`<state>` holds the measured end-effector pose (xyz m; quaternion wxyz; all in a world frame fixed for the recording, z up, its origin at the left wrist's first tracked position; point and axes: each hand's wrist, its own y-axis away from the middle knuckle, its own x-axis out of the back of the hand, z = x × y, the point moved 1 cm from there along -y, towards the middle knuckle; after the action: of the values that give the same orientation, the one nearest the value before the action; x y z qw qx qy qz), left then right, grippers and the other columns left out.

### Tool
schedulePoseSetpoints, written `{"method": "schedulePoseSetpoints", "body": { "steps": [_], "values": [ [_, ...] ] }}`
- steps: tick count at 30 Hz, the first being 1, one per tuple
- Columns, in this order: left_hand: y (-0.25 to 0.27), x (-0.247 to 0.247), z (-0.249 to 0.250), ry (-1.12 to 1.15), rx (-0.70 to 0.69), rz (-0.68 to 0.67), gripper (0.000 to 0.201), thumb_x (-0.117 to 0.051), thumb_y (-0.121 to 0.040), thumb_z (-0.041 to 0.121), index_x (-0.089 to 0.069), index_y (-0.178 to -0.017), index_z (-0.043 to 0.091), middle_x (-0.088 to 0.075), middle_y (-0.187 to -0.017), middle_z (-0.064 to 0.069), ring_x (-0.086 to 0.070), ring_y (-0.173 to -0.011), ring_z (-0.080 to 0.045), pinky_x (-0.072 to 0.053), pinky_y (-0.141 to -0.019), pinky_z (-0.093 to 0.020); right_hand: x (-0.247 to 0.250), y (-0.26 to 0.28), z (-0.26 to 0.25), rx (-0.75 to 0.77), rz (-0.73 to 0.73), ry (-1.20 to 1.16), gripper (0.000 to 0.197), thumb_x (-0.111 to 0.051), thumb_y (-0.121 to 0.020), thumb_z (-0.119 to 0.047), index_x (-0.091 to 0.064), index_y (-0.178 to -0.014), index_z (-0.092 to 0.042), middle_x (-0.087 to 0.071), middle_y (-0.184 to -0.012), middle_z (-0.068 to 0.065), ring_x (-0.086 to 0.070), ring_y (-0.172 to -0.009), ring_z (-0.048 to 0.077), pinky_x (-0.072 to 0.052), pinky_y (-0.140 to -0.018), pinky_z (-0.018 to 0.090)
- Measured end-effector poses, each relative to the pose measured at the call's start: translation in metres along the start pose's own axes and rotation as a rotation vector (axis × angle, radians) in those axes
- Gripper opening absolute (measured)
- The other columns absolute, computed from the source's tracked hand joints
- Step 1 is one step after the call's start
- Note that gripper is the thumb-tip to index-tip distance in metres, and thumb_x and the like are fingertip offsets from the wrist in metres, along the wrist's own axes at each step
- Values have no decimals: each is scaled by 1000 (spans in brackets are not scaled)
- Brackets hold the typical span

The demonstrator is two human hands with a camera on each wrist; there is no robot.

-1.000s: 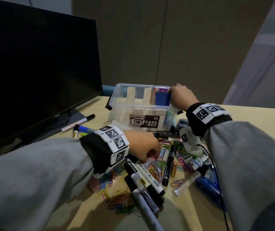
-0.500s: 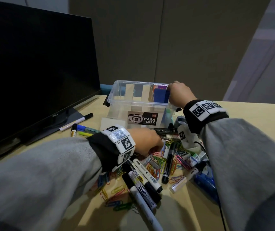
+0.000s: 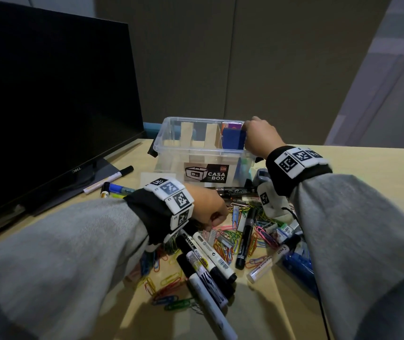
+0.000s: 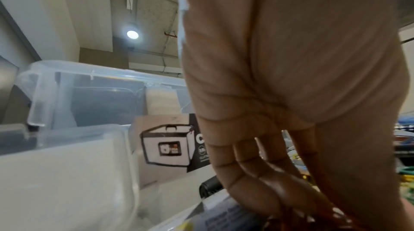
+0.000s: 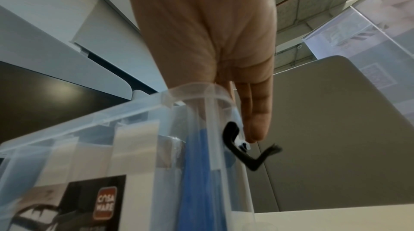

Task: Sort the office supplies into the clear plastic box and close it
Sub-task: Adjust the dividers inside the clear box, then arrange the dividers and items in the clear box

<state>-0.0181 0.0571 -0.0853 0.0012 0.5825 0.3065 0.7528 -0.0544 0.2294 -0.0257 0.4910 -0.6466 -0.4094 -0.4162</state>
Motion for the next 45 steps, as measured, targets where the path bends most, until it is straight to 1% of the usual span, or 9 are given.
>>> {"method": "schedulePoseSetpoints", "body": {
  "steps": [3,7,12,18,23,28,32,36,45],
  "values": [
    [4,5,-6,31,-14,21,13,-64,-89,12,-61,-80,21,-65,-83,10,-58,-77,-6,-51,-71,-27,0,0,0,-2,-2,-6,28,-57,-93,-13,-60,-120,-8,-52,-121,12,-57,-105,30,-47,-87,36],
    [12,13,-15,71,-15,74,10,-61,-92,15,-59,-84,21,-65,-85,10,-56,-77,-3,-44,-75,-23,0,0,-3,-4,0,-8,26,-56,-94,-11,-60,-119,-7,-51,-120,12,-58,-102,31,-47,-84,35],
    [23,23,-23,152,-21,141,5,-58,-95,20,-60,-91,18,-60,-85,10,-52,-75,-2,-37,-65,-13,1,1,-6,-11,-6,-7,26,-55,-94,-11,-60,-119,-6,-51,-120,12,-58,-102,31,-48,-85,37],
    [43,42,-32,460,-88,320,7,-58,-96,20,-60,-93,14,-61,-81,7,-57,-67,-1,-48,-64,-14,2,3,-7,-5,-8,-25,27,-56,-94,-14,-58,-120,-8,-50,-120,10,-58,-101,29,-47,-85,36],
    [70,72,-48,622,-52,661,6,-59,-95,19,-59,-89,19,-62,-85,1,-60,-71,-5,-52,-67,-21,2,3,-4,4,4,-27,26,-56,-94,-15,-58,-119,-9,-50,-115,8,-58,-98,28,-48,-83,37],
    [82,84,-84,506,318,1129,6,-59,-95,22,-61,-93,17,-61,-86,4,-58,-74,-8,-46,-66,-21,-2,2,-4,8,3,-27,27,-56,-93,-14,-58,-120,-9,-50,-115,8,-60,-97,28,-50,-85,38],
    [69,71,-99,380,514,1078,12,-59,-96,22,-63,-90,12,-60,-79,7,-56,-69,-4,-48,-64,-25,-4,2,-2,11,7,-33,29,-57,-93,-14,-57,-121,-9,-50,-114,8,-59,-97,28,-50,-85,38],
    [59,61,-96,269,595,986,19,-58,-96,23,-66,-83,12,-63,-76,4,-61,-71,-13,-54,-68,-34,-4,3,-1,6,3,-34,30,-58,-92,-14,-57,-122,-9,-50,-115,8,-59,-99,27,-49,-86,37],
    [55,60,-79,193,475,903,22,-57,-97,27,-72,-94,12,-61,-80,6,-60,-74,-10,-53,-73,-33,-2,6,-2,2,7,-47,29,-57,-92,-13,-58,-122,-9,-50,-117,9,-58,-101,28,-50,-88,39]
  ]
}}
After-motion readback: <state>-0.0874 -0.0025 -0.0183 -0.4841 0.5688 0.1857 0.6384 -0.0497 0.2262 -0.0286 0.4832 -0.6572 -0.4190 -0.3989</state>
